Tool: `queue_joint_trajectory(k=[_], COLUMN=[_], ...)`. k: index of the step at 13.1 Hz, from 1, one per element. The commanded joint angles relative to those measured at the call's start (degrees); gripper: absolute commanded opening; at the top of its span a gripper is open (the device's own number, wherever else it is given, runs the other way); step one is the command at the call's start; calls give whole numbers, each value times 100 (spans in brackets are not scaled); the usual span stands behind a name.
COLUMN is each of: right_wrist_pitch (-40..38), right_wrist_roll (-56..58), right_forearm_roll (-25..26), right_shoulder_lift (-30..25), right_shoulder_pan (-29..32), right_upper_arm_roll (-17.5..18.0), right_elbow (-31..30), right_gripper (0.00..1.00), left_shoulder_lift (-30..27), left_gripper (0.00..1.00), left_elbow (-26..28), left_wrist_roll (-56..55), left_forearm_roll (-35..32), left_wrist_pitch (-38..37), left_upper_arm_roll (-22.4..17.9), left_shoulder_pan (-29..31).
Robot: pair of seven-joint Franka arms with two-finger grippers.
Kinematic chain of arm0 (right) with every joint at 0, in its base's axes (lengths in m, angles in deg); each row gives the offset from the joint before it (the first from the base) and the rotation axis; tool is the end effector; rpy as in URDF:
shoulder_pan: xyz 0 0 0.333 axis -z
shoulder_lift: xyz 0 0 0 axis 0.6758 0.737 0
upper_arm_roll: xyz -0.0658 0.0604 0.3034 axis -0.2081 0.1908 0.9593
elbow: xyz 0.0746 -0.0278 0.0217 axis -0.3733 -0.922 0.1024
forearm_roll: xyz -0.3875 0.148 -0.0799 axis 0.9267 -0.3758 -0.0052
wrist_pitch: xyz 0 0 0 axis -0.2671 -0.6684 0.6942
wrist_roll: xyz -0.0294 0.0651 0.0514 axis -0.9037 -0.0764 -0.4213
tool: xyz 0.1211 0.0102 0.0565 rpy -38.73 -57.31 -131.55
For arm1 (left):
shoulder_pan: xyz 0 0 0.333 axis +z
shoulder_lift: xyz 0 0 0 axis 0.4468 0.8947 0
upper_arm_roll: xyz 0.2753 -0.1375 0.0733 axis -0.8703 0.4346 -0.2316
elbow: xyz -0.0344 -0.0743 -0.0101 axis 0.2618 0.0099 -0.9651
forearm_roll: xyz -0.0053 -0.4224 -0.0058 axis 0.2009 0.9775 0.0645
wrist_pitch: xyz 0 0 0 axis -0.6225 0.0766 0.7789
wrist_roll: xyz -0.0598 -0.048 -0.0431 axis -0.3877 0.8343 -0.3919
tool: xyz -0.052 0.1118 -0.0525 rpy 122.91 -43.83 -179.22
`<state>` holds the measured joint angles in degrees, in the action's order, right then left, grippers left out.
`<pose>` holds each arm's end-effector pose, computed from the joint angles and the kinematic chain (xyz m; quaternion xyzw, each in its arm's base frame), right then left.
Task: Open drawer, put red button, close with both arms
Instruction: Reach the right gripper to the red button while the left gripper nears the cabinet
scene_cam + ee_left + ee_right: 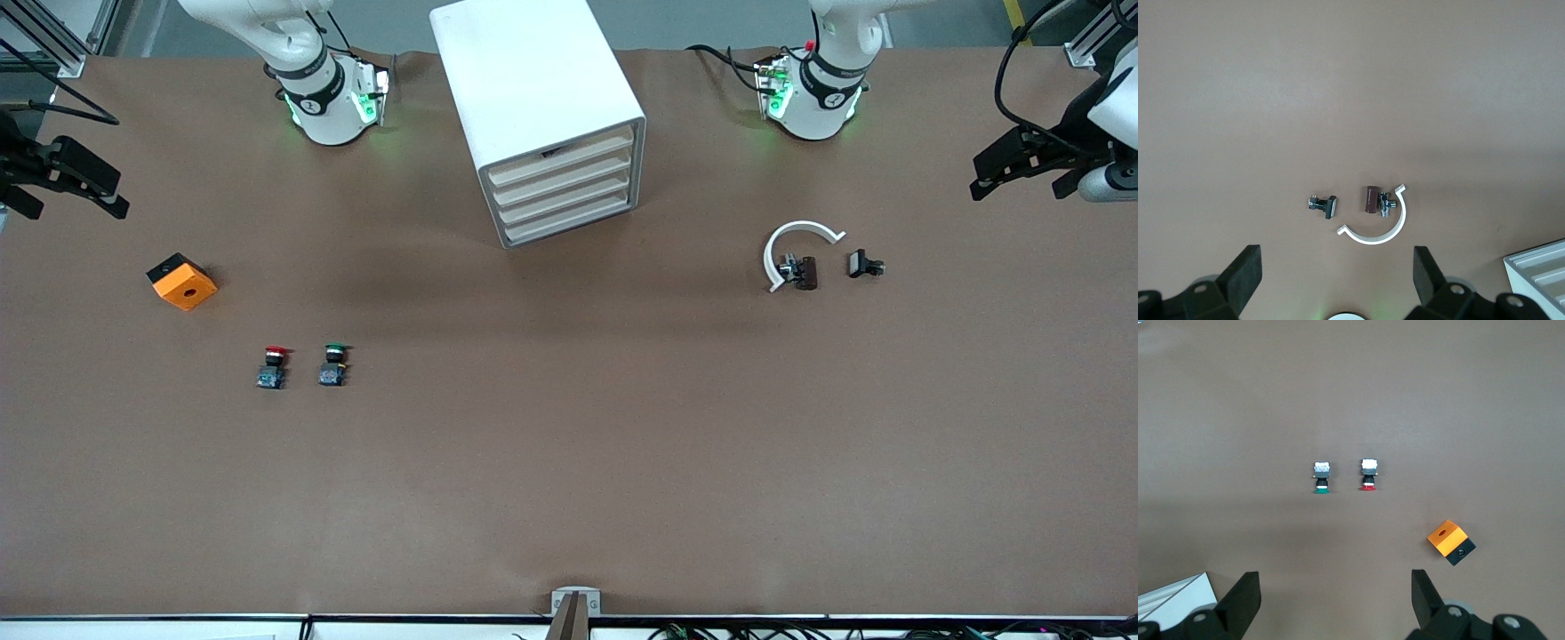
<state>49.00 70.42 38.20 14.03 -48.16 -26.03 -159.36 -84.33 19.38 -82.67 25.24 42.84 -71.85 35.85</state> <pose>0.5637 0.0073 0.6574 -0.9997 0.0047 -0.0227 0.0012 0.5372 -0.0245 0.6176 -1.0000 -0.0011 0.0069 0.0017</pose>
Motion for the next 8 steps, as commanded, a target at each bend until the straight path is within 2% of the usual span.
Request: queue_joint_trajectory(k=[1, 3, 5, 8], right_wrist_pitch=[-61, -70, -70, -17], right_wrist_roll=[9, 9, 9, 9], right_forearm_roll=[15, 6, 6, 15], right_shoulder_lift=[70, 70, 70, 114], right_shoulder_pan=[45, 36, 19, 36], right_upper_arm_roll=[19, 19, 19, 19], right_elbow=[88, 80, 71, 80], right_gripper=[100, 100, 100, 100], left_shoulder_lift=[60, 287, 778, 1508], left_gripper=[100, 100, 100, 100], left_elbow=[-113, -261, -586, -614], left_wrist_roll=[53, 10, 9, -17], left_forearm_roll=[13, 13, 13, 83], left_wrist_pitch=[-22, -13, -13, 117], left_upper_arm_roll=[24, 68, 86, 121], left_shoulder_pan=[27, -17, -52, -219])
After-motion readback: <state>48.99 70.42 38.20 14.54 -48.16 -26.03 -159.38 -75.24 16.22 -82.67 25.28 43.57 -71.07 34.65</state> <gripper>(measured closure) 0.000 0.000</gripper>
